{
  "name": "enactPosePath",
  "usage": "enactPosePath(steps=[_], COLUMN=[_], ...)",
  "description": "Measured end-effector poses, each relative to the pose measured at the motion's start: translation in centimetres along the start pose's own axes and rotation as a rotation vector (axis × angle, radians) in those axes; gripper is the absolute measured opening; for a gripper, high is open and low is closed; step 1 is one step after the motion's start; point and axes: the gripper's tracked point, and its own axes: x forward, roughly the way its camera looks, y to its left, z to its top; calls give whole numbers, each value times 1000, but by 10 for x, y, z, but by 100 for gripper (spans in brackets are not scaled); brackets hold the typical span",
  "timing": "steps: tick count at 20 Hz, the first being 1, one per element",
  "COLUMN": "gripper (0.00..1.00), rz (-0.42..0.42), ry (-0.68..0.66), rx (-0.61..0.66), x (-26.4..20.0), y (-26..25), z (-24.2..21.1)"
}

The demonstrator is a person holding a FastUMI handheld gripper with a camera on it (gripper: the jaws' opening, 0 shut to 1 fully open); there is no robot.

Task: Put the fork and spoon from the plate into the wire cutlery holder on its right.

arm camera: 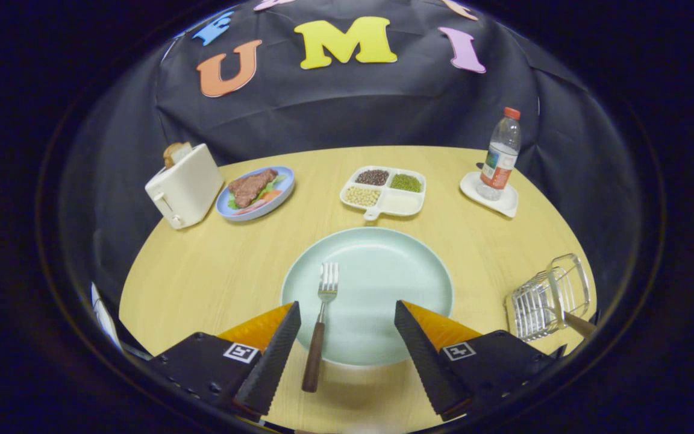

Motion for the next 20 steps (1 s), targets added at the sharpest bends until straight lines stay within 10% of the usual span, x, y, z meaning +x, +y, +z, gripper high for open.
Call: enactPosePath(steps=[6,13,20], gripper=[80,9,1], rz=[-37,29,39], ry=[65,88,12], rx=[-15,43,44], x=[36,49,24], y=[16,26,8], z=[-14,-25,-14])
